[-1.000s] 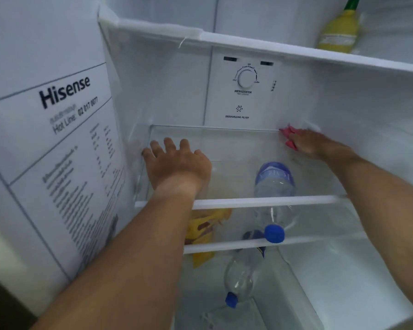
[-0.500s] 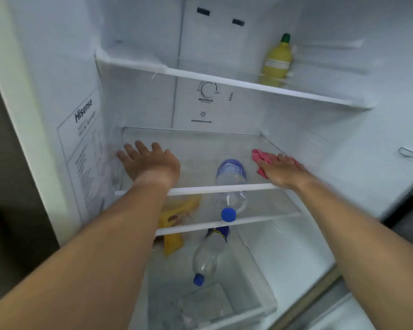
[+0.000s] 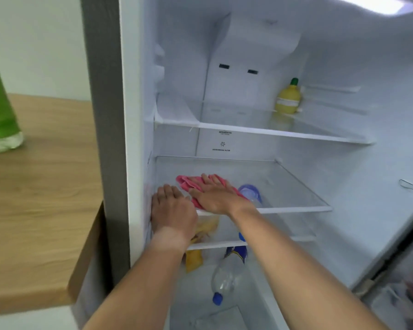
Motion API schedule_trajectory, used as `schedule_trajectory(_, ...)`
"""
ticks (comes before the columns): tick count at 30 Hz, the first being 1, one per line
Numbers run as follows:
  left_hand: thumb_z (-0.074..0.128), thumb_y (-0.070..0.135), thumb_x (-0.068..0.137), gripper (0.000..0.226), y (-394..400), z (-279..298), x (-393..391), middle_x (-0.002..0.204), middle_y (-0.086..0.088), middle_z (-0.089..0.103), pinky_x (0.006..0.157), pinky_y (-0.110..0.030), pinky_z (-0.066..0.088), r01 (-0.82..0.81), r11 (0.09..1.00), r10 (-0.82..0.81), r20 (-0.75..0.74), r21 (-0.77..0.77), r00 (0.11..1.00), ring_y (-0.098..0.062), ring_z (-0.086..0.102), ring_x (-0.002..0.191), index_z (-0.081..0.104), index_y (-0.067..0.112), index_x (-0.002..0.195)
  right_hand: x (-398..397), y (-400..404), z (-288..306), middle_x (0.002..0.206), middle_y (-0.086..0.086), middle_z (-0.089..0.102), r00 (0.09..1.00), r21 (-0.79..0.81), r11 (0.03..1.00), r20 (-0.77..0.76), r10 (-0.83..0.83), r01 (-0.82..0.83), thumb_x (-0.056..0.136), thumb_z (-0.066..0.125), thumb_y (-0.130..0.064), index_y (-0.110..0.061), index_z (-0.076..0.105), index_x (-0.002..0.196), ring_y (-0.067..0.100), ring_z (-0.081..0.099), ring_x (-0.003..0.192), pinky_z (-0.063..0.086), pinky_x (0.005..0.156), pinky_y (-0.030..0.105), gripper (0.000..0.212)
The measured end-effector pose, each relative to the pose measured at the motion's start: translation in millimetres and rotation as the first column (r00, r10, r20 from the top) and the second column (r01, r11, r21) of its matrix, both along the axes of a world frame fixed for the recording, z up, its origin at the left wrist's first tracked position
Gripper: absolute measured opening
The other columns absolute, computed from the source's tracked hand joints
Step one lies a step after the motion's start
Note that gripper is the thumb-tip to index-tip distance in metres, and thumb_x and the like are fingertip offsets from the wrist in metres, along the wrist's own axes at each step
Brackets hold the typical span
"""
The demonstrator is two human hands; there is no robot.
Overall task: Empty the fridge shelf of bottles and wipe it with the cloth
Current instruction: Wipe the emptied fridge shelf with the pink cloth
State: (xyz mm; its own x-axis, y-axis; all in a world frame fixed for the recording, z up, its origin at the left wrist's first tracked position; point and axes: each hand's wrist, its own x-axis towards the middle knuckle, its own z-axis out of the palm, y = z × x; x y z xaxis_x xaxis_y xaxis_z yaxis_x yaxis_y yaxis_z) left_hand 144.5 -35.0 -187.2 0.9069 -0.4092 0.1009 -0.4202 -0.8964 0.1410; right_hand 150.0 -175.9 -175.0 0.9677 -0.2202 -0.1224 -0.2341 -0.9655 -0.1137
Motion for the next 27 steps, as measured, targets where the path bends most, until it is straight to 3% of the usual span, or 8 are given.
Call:
schedule_trajectory(4, 0.021, 0.029, 0.105, 0.059, -3, 0, 2, 0.159, -0.022, 0.026, 0.121, -0.045, 0.019, -0.021, 0.998, 0.020, -0.022, -0.051, 1.000, -0.036, 0.023, 0.147, 0.022, -0.007, 0.152, -8, -22, -12, 0.171, -0.010, 0.004, 0.998, 0.034, 0.998, 0.035, 0.052, -0.053, 0.087, 0.006, -0.073, -0.046, 0.002, 0.157, 0.013, -0.001, 0.157, -0.001, 0.123, 0.043, 0.076)
schedule_trajectory(7, 0.019, 0.035, 0.105, 0.064, -4, -4, 1, 0.164, -0.020, 0.018, 0.124, -0.043, 0.011, -0.038, 0.996, 0.034, -0.040, -0.085, 0.999, -0.034, 0.016, 0.151, 0.017, -0.004, 0.155, -30, -78, -14, 0.170, -0.010, 0.009, 0.999, -0.116, 0.993, 0.003, 0.034, -0.033, 0.077, 0.001, -0.076, -0.057, -0.008, 0.150, 0.022, 0.007, 0.157, 0.010, 0.124, 0.053, 0.075)
schedule_trajectory(10, 0.021, 0.035, 0.104, 0.064, -6, -7, 1, 0.164, -0.020, 0.018, 0.124, -0.042, 0.009, -0.051, 0.993, 0.050, -0.009, -0.110, 0.999, -0.033, 0.014, 0.152, 0.017, -0.004, 0.155, -53, -148, -12, 0.169, -0.009, 0.016, 0.976, -0.195, 0.958, -0.017, -0.216, 0.209, 0.094, 0.014, -0.065, -0.060, -0.007, 0.150, 0.031, 0.020, 0.152, 0.023, 0.118, 0.059, 0.060)
schedule_trajectory(13, 0.023, 0.032, 0.104, 0.063, -7, -8, 1, 0.163, -0.021, 0.020, 0.123, -0.043, 0.010, -0.061, 0.987, 0.066, 0.026, -0.148, 0.998, -0.033, 0.017, 0.152, 0.019, -0.005, 0.154, -40, -162, -8, 0.169, -0.012, 0.013, 0.944, -0.157, 0.934, -0.036, -0.329, 0.320, 0.094, 0.021, -0.065, -0.062, -0.006, 0.151, 0.031, 0.019, 0.153, 0.020, 0.119, 0.058, 0.062)
schedule_trajectory(20, 0.022, 0.030, 0.101, 0.064, -8, -10, -1, 0.158, -0.027, 0.027, 0.122, -0.045, 0.014, -0.046, 0.989, 0.061, 0.104, -0.138, 0.993, -0.039, 0.024, 0.147, 0.024, -0.009, 0.152, 101, -58, -8, 0.171, -0.005, 0.008, 1.000, -0.157, 0.988, -0.002, 0.004, -0.004, 0.099, 0.022, -0.060, -0.047, 0.000, 0.159, 0.030, 0.009, 0.157, 0.010, 0.123, 0.055, 0.065)
schedule_trajectory(24, 0.025, 0.028, 0.100, 0.061, -8, -10, -1, 0.149, -0.028, 0.039, 0.117, -0.044, 0.021, -0.054, 0.992, 0.067, 0.107, -0.117, 0.992, -0.039, 0.033, 0.139, 0.032, -0.010, 0.147, 149, 2, -7, 0.170, 0.003, 0.012, 0.970, -0.134, 0.961, -0.014, 0.243, -0.243, 0.102, 0.020, -0.054, -0.027, 0.010, 0.162, 0.031, 0.014, 0.156, 0.010, 0.125, 0.053, 0.066)
schedule_trajectory(27, 0.026, 0.028, 0.100, 0.061, -8, -12, 0, 0.150, -0.027, 0.040, 0.117, -0.044, 0.022, -0.056, 0.991, 0.069, 0.105, -0.118, 0.992, -0.038, 0.034, 0.140, 0.033, -0.010, 0.147, 142, 2, -11, 0.170, 0.004, 0.016, 0.914, -0.255, 0.883, -0.009, 0.406, -0.395, 0.106, 0.024, -0.046, -0.024, 0.012, 0.162, 0.030, 0.020, 0.154, 0.015, 0.125, 0.049, 0.061)
